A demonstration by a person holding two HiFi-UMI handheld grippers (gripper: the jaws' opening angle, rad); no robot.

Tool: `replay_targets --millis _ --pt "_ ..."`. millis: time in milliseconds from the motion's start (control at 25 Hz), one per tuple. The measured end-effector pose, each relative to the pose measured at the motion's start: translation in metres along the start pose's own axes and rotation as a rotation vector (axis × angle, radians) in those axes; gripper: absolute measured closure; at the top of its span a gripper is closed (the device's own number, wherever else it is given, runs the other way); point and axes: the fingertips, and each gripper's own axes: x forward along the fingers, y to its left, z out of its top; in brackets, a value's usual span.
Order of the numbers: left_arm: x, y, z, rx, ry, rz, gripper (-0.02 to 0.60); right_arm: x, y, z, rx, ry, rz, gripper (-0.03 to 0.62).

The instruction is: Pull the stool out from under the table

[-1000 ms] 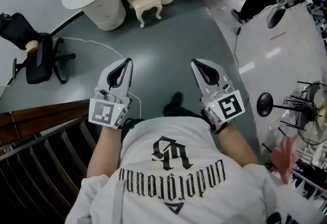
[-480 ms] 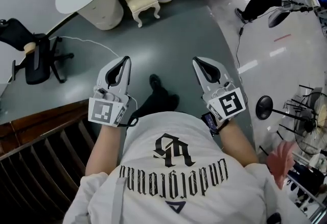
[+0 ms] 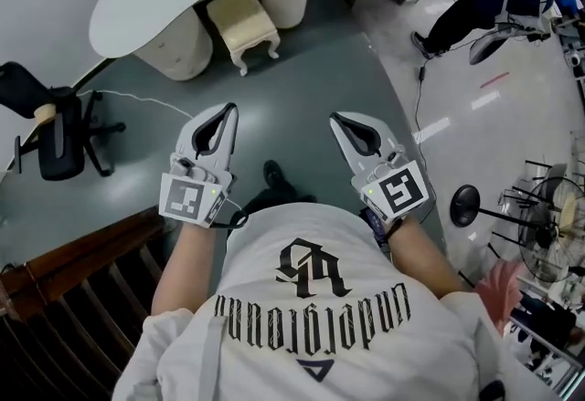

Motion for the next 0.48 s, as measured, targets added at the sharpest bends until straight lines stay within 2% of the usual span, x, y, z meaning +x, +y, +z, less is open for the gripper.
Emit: replay_targets --millis 280,480 --pt "0.023 0.066 0.003 0.027 -0.007 -0.018 0.574 0.068 -0.017 0.012 -0.014 0.018 -0.001 0.591" --pt "0.026 0.100 -0.009 0.028 0.005 0.006 0.574 0.100 -0.024 0.014 -0.028 0.025 0.018 0.591"
